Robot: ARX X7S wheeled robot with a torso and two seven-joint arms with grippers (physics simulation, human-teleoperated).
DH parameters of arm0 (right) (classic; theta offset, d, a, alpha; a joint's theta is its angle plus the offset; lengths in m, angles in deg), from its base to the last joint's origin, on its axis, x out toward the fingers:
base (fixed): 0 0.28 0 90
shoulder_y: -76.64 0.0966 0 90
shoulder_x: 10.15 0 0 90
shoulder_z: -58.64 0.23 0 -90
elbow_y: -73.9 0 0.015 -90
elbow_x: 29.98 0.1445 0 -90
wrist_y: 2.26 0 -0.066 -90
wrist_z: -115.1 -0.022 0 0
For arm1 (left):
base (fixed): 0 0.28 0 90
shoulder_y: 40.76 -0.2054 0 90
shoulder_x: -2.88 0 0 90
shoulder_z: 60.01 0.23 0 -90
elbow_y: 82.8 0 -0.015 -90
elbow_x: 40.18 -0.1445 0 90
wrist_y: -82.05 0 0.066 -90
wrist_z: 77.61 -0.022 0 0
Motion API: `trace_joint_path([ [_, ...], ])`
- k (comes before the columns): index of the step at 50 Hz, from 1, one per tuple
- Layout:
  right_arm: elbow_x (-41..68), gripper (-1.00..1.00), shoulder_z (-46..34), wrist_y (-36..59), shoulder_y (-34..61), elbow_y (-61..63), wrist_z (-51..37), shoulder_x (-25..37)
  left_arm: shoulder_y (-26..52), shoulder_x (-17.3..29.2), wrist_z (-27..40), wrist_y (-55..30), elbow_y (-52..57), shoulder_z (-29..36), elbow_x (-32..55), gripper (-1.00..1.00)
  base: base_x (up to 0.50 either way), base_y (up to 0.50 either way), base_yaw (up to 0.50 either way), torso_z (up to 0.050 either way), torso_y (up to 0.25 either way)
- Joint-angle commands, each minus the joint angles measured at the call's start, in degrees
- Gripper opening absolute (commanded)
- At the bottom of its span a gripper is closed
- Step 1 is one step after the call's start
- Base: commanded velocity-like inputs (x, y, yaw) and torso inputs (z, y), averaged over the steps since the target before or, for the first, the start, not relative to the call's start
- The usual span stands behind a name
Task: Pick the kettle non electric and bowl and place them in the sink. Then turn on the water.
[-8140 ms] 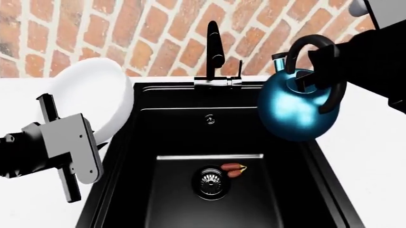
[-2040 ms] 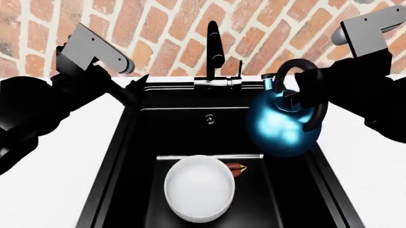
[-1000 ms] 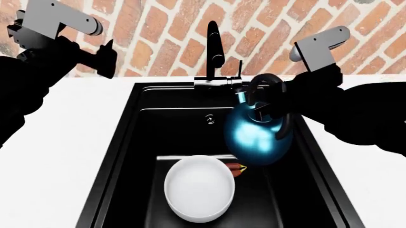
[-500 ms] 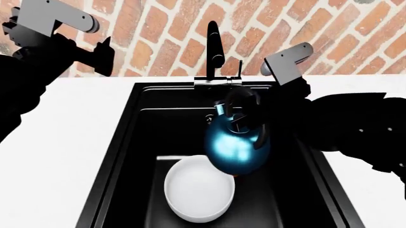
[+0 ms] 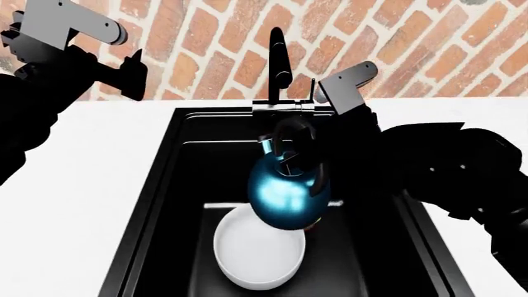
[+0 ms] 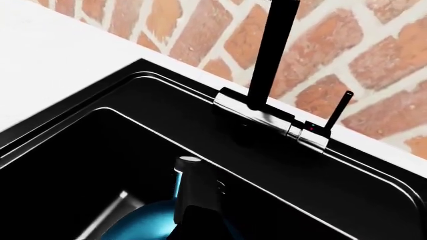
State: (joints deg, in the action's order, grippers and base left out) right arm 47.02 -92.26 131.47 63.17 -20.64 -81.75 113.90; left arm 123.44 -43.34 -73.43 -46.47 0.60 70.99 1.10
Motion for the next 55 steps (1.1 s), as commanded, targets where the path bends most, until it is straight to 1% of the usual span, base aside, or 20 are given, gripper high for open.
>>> trace_joint_path([
  [1,-3.5,-1.0,1.7,-0.4,1.1,-1.0,1.2,-2.2,-0.7,0.3,0.2,0.4,0.1,-0.2,0.1,1.0,0.0,0.0,0.0,0.0,0.0],
  [43,-5.6,-1.0,-0.8,-3.1,-3.4,-3.0,2.7,-6.5,-1.7,1.0,0.5,0.5,0.7,-0.7,0.4,1.0,0.0,0.0,0.0,0.0,0.002],
  [55,-5.9,-1.0,-1.3,-3.6,-4.8,-3.0,3.0,-6.6,-1.8,0.8,0.5,0.8,0.2,-0.7,0.2,1.0,0.0,0.0,0.0,0.001,0.002],
])
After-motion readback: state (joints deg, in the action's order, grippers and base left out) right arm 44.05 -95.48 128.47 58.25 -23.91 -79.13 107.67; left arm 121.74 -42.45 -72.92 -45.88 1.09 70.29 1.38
